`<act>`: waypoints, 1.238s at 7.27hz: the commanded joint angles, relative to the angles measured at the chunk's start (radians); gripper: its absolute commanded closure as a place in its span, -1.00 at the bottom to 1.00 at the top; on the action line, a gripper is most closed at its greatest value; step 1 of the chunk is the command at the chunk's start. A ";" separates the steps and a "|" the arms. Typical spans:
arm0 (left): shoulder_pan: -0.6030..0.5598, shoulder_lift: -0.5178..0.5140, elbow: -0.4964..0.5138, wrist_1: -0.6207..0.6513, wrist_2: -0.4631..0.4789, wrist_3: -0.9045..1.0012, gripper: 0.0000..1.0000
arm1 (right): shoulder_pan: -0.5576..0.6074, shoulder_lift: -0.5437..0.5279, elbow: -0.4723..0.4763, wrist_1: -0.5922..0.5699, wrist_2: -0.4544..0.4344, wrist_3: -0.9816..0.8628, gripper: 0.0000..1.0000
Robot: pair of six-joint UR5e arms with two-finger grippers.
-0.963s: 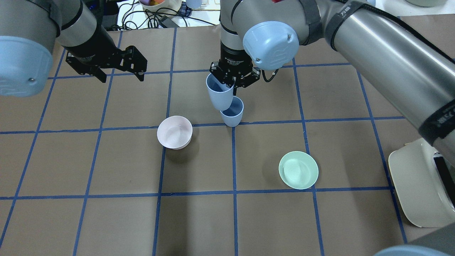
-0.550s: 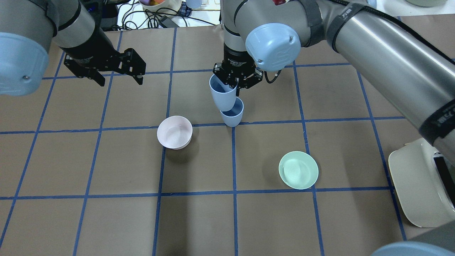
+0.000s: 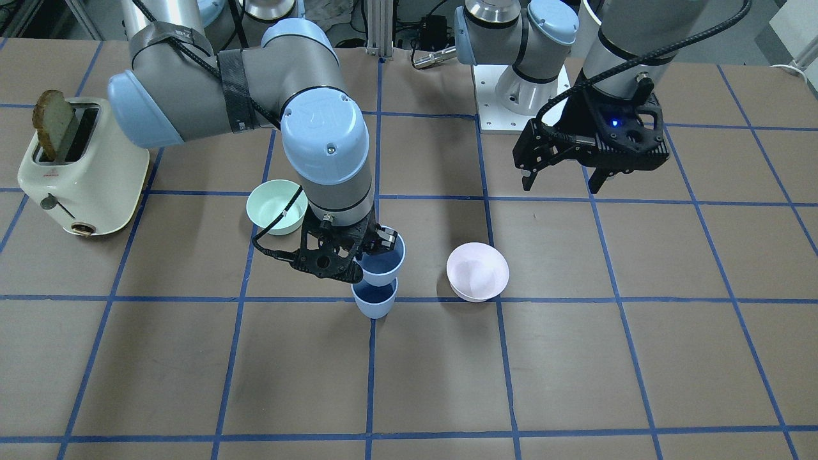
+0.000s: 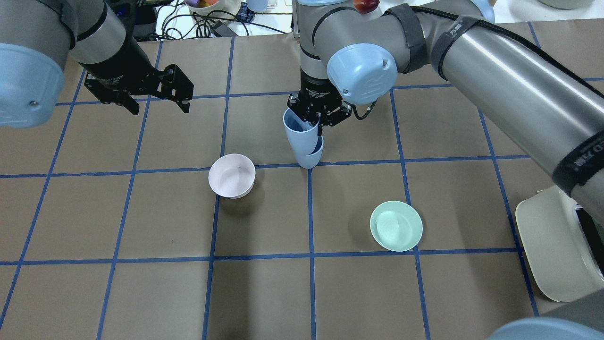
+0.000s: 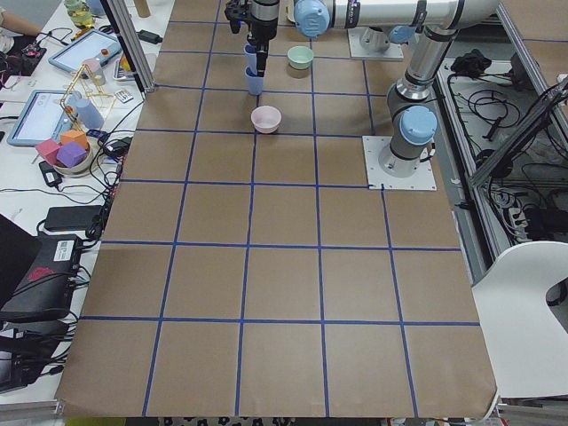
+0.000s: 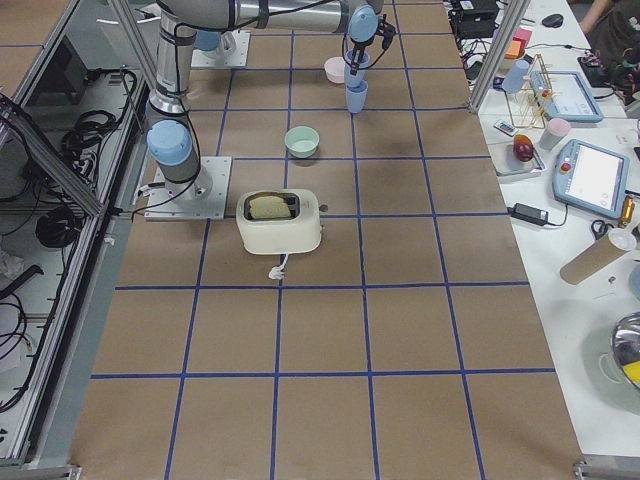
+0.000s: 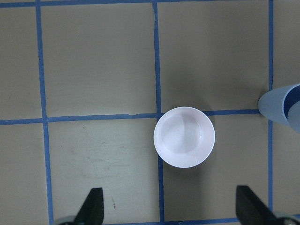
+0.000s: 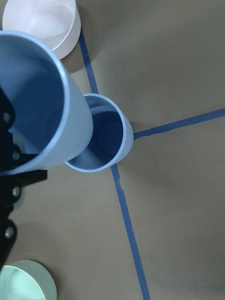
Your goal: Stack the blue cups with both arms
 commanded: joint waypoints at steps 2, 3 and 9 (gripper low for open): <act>0.000 0.003 -0.003 0.000 0.002 0.000 -1.00 | 0.000 0.003 0.001 -0.002 0.001 -0.002 0.34; 0.000 0.005 -0.005 0.000 0.002 0.000 -1.00 | 0.000 0.002 0.001 -0.003 -0.001 -0.004 -0.48; 0.000 0.005 -0.006 0.000 0.002 0.000 -1.00 | -0.249 -0.110 -0.017 0.040 -0.050 -0.173 -1.00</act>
